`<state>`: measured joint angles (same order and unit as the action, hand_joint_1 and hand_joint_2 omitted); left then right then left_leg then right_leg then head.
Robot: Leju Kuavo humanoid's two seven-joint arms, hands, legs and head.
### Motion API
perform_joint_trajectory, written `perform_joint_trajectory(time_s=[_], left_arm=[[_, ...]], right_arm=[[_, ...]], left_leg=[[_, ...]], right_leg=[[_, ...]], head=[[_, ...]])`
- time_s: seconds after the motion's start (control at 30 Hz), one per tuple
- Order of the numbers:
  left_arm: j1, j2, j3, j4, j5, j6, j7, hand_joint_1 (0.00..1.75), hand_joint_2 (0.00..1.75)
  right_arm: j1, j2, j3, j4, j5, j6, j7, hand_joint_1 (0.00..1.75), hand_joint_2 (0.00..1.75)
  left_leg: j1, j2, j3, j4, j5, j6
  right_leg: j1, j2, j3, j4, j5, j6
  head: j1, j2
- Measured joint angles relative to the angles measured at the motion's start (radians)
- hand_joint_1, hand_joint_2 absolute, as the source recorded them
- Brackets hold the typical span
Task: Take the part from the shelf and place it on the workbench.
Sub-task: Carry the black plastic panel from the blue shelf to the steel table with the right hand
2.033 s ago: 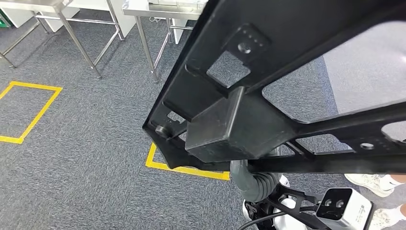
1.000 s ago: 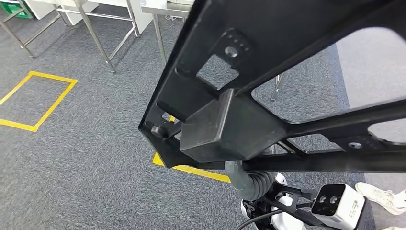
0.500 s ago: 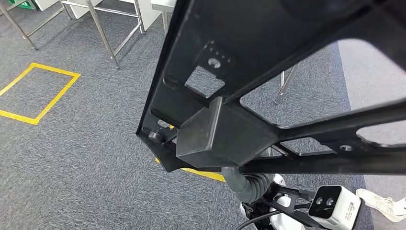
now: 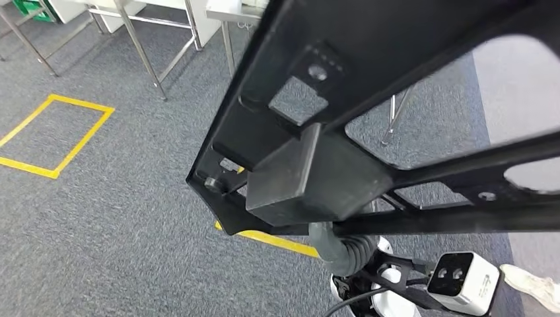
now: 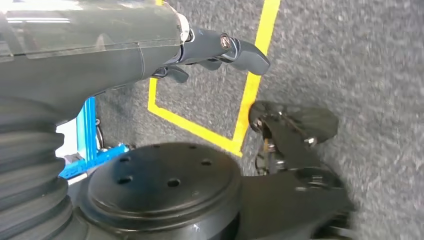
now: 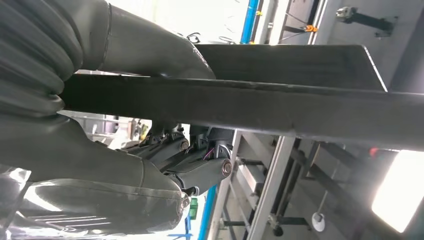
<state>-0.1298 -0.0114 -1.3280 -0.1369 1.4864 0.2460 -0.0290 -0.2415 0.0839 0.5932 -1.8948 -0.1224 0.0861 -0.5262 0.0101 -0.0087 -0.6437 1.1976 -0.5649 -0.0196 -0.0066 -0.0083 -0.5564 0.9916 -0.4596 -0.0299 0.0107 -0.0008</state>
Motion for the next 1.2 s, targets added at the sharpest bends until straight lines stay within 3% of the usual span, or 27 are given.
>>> perform_joint_trajectory(time_s=[0.07,0.1,0.17,0.2,0.27,0.37,0.43,0.53,0.57,0.6,0.63,0.7,0.77,0.87,0.9,0.97,1.03,1.07,1.1,1.13,1.17,1.2], left_arm=[[0.001,0.0,-0.001,0.0,0.001,0.0,0.0,0.0,1.75],[0.0,0.0,-0.002,0.0,0.001,0.0,-0.001,0.0,1.75],[0.001,0.001,-0.003,0.0,0.0,-0.001,0.0,0.0,1.75],[0.002,0.001,-0.004,0.0,0.0,-0.001,0.0,0.0,1.75],[0.002,0.001,-0.005,0.0,0.0,-0.001,0.002,0.0,1.75],[0.004,0.001,-0.006,0.0,0.0,0.0,0.004,0.0,1.75],[0.004,0.002,-0.006,0.0,0.0,0.001,0.004,0.0,1.75],[0.004,0.002,-0.006,0.001,-0.001,0.001,0.003,0.0,1.75],[0.005,0.002,-0.006,0.001,-0.001,0.001,0.003,0.0,1.75],[0.006,0.002,-0.006,0.001,0.0,0.001,0.003,0.0,1.75],[0.006,0.002,-0.006,0.001,0.0,0.001,0.003,0.0,1.75],[0.006,0.001,-0.006,0.001,0.0,0.001,0.003,0.0,1.75],[0.004,0.0,-0.006,0.001,0.002,0.0,0.003,0.0,1.75],[0.003,-0.001,-0.006,0.001,0.003,0.0,0.002,0.0,1.75],[0.002,-0.001,-0.006,0.001,0.003,0.0,0.002,0.0,1.75],[-0.002,-0.001,-0.006,0.001,0.003,0.0,0.002,0.0,1.75],[-0.002,-0.001,-0.007,0.001,0.004,0.0,0.002,0.0,1.75],[0.0,-0.001,-0.007,0.001,0.005,0.0,0.001,0.0,1.75],[0.002,-0.001,-0.007,0.001,0.006,0.0,0.0,0.0,1.75],[0.003,-0.001,-0.008,0.001,0.007,-0.001,-0.001,0.0,1.75],[0.003,0.0,-0.008,0.001,0.007,-0.001,-0.003,0.0,1.75],[0.003,0.0,-0.009,0.001,0.007,-0.001,-0.004,0.0,1.75]], right_arm=[[0.002,0.0,0.0,0.001,0.0,0.001,0.001,1.75,1.75],[0.003,0.0,0.0,0.002,0.0,0.002,0.001,1.75,1.75],[0.004,0.0,0.0,0.002,0.0,0.003,0.001,1.75,1.75],[0.004,0.0,0.0,0.003,0.0,0.003,0.001,1.75,1.75],[0.006,0.0,0.0,0.001,0.0,0.004,0.001,1.75,1.75],[0.01,0.0,0.0,-0.004,0.001,0.005,0.001,1.75,1.75],[0.01,0.001,0.0,-0.01,0.001,0.005,-0.001,1.75,1.75],[0.014,0.001,-0.001,-0.012,0.003,0.006,-0.001,1.75,1.75],[0.015,0.001,-0.001,-0.012,0.003,0.006,-0.001,1.75,1.75],[0.016,0.001,-0.001,-0.012,0.004,0.007,-0.001,1.75,1.75],[0.017,0.001,-0.001,-0.012,0.004,0.007,-0.001,1.75,1.75],[0.017,0.001,-0.002,-0.012,0.004,0.008,0.0,1.75,1.75],[0.017,0.001,-0.003,-0.012,0.005,0.009,0.001,1.75,1.75],[0.017,0.002,-0.004,-0.014,0.006,0.009,0.002,1.75,1.75],[0.016,0.003,-0.004,-0.015,0.006,0.01,0.001,1.75,1.75],[0.015,0.006,-0.004,-0.017,0.006,0.012,0.001,1.75,1.75],[0.014,0.007,-0.005,-0.017,0.006,0.015,0.001,1.75,1.75],[0.015,0.008,-0.005,-0.017,0.006,0.017,0.001,1.75,1.75],[0.015,0.008,-0.005,-0.017,0.006,0.018,0.001,1.75,1.75],[0.015,0.008,-0.005,-0.016,0.006,0.02,0.001,1.75,1.75],[0.015,0.008,-0.005,-0.016,0.006,0.021,0.001,1.75,1.75],[0.015,0.008,-0.005,-0.016,0.006,0.022,0.001,1.75,1.75]], left_leg=[[0.002,0.001,-0.064,0.098,-0.017,-0.007],[0.003,0.002,-0.069,0.091,0.005,-0.008],[0.005,0.006,-0.023,-0.028,0.09,-0.009],[0.003,0.008,0.006,-0.091,0.119,-0.007],[0.001,0.011,0.039,-0.16,0.129,0.005],[0.001,0.006,0.05,-0.174,0.114,0.027],[0.004,0.003,0.069,-0.182,0.106,0.039],[0.003,0.001,0.093,-0.187,0.089,0.047],[0.002,-0.001,0.101,-0.187,0.081,0.047],[0.001,-0.002,0.112,-0.187,0.072,0.047],[0.0,-0.004,0.125,-0.188,0.063,0.046],[-0.002,-0.006,0.153,-0.189,0.043,0.043],[-0.004,-0.008,0.17,-0.194,0.025,0.034],[-0.006,-0.006,0.182,-0.18,0.025,0.016],[-0.006,-0.004,0.178,-0.155,0.03,0.013],[-0.004,-0.001,0.126,-0.06,0.02,0.006],[-0.001,0.001,0.038,0.062,-0.032,-0.002],[0.001,0.001,0.002,0.098,-0.063,-0.006],[0.002,0.002,-0.021,0.105,-0.081,-0.009],[0.003,0.002,-0.03,0.082,-0.074,-0.01],[0.003,0.003,-0.026,0.032,-0.042,-0.011],[0.003,0.004,-0.015,-0.033,0.014,-0.01]], right_leg=[[0.001,0.0,0.01,0.003,-0.012,0.0],[0.0,0.0,0.017,0.004,-0.019,0.002],[-0.001,0.001,0.038,0.007,-0.039,0.008],[0.001,0.001,0.046,0.01,-0.049,0.013],[0.003,0.002,0.053,0.013,-0.062,0.024],[0.005,0.002,0.052,0.028,-0.064,0.035],[0.003,0.003,0.021,0.095,-0.075,0.043],[0.0,0.004,-0.106,0.273,-0.133,0.053],[0.0,0.004,-0.142,0.306,-0.144,0.053],[0.001,0.004,-0.163,0.307,-0.136,0.051],[0.002,0.004,-0.165,0.274,-0.106,0.046],[0.009,0.006,-0.136,0.147,-0.002,0.029],[0.02,0.008,-0.113,0.06,0.053,0.012],[0.02,0.011,-0.091,0.032,0.051,0.0],[0.017,0.011,-0.077,0.024,0.049,-0.003],[0.01,0.008,-0.053,0.013,0.041,-0.009],[0.009,0.008,-0.037,0.012,0.026,-0.012],[0.009,0.009,-0.029,0.012,0.018,-0.011],[0.008,0.01,-0.017,0.012,0.009,-0.01],[0.006,0.011,-0.004,0.012,-0.002,-0.008],[0.005,0.011,0.011,0.012,-0.013,-0.004],[0.004,0.011,0.024,0.012,-0.024,-0.001]], head=[[-0.001,0.0],[-0.001,0.0],[-0.001,0.0],[-0.001,0.0],[-0.003,0.0],[-0.006,0.0],[-0.003,0.0],[-0.001,0.0],[0.0,0.0],[0.0,0.0],[0.0,0.0],[0.0,0.0],[-0.002,0.0],[-0.003,0.0],[-0.004,0.0],[-0.006,0.0],[-0.008,0.0],[-0.008,0.0],[-0.008,0.0],[-0.008,0.0],[-0.008,0.0],[-0.008,0.0]])
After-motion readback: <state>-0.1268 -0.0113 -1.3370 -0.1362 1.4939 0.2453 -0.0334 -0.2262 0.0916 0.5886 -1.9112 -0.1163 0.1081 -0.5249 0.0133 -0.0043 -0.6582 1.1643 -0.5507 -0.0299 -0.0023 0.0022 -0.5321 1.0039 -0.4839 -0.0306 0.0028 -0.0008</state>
